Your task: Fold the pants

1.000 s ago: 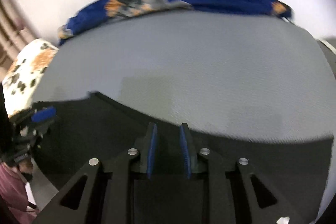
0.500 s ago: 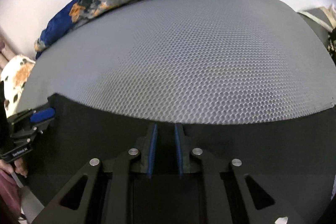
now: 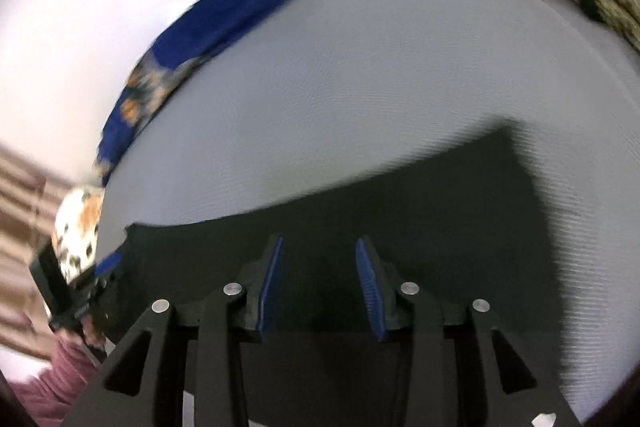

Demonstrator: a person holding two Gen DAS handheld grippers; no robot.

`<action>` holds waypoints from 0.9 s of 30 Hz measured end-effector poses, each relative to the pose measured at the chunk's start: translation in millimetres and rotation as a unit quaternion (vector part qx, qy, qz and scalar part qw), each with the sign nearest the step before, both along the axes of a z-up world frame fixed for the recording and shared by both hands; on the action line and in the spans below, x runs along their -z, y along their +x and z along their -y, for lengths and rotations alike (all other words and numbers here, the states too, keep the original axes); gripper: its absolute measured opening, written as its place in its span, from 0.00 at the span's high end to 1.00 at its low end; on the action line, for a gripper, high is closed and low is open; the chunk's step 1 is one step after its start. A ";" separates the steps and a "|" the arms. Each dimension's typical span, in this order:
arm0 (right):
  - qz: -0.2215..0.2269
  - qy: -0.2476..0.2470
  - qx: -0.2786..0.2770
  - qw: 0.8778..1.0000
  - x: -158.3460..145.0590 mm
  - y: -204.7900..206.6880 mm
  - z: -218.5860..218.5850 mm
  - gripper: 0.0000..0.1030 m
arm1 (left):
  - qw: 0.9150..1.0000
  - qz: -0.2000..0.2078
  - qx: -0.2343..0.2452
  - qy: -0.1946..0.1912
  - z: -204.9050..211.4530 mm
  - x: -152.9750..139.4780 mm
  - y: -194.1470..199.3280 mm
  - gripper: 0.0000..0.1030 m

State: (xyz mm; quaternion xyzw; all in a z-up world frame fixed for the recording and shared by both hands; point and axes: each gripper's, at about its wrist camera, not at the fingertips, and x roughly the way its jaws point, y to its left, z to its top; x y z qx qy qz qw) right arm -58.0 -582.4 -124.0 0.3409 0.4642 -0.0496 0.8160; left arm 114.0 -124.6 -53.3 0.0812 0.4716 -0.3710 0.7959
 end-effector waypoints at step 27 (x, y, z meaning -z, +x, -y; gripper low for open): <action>0.038 0.096 -0.037 0.994 43.8 -43.1 42.8 0.91 | 0.997 -0.017 0.060 0.053 104.0 31.7 -48.5 0.62</action>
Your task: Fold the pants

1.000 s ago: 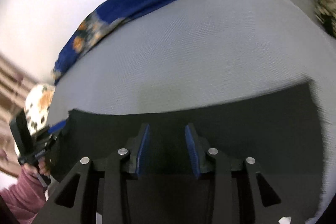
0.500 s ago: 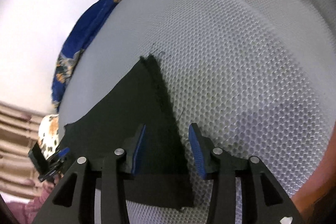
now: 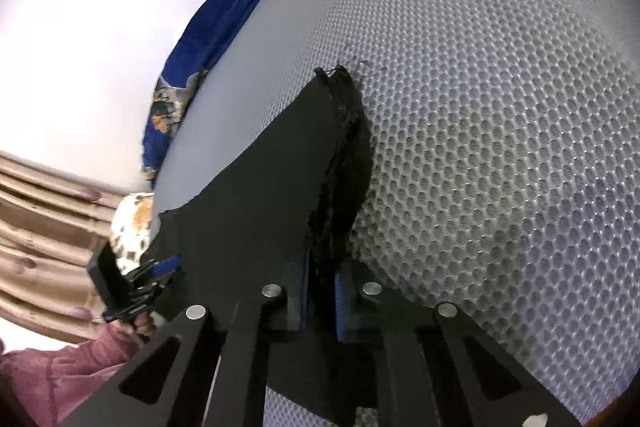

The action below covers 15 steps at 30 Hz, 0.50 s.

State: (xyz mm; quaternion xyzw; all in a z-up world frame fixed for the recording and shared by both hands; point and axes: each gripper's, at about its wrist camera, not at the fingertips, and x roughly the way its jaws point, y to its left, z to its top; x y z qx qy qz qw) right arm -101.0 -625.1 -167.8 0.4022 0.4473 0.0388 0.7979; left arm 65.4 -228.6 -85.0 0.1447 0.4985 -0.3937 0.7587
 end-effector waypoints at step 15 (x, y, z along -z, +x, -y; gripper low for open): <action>-0.009 -0.075 0.033 0.997 -90.9 50.5 -134.2 0.93 | 0.990 0.012 -0.124 -0.069 -110.5 -37.9 14.2 0.61</action>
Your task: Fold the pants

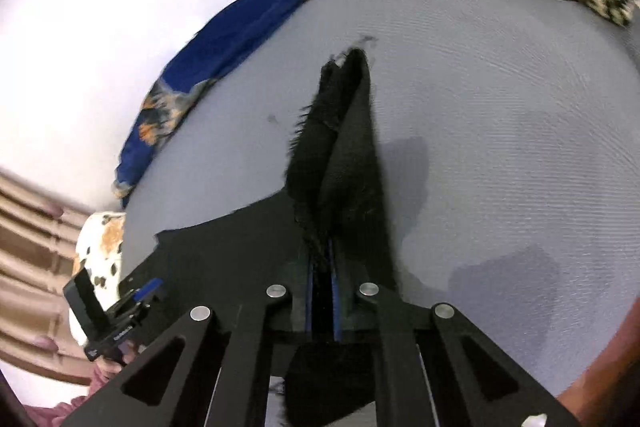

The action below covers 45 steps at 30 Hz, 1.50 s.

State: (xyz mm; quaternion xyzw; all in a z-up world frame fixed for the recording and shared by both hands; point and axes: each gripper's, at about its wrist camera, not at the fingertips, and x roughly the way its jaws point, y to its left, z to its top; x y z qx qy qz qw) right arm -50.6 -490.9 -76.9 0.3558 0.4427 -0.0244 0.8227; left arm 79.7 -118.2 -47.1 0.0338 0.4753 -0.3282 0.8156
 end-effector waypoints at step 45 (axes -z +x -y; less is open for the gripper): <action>-0.007 0.031 -0.096 0.995 47.5 56.7 -195.9 0.55 | 0.943 -0.277 -0.008 -0.186 -78.2 62.5 16.2 0.59</action>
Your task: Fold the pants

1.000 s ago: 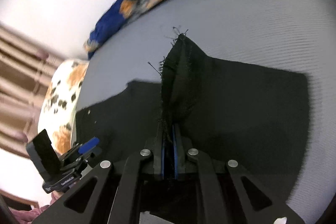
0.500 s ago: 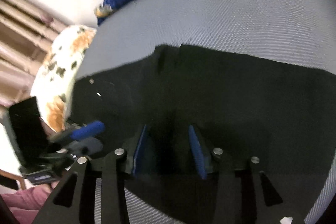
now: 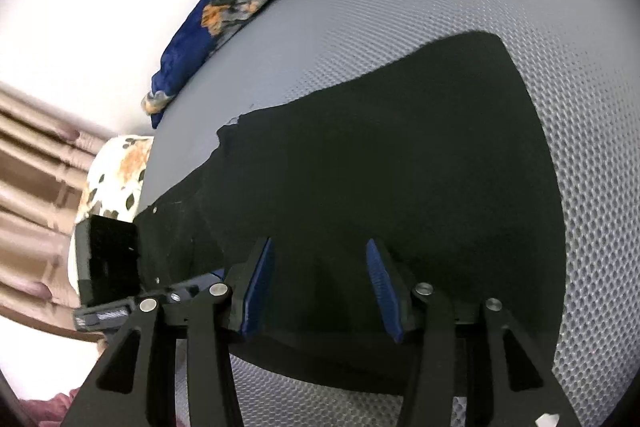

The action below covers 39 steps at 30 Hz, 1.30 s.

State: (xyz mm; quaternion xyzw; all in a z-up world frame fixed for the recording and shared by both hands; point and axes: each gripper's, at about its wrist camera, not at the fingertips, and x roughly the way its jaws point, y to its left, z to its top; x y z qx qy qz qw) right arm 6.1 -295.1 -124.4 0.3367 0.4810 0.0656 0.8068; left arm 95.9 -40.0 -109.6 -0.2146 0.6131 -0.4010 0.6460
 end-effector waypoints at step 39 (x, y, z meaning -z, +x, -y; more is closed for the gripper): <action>0.005 -0.271 -0.021 0.962 -17.0 55.6 26.9 0.60 | 0.930 0.280 0.029 0.234 79.3 -40.2 21.2 0.74</action>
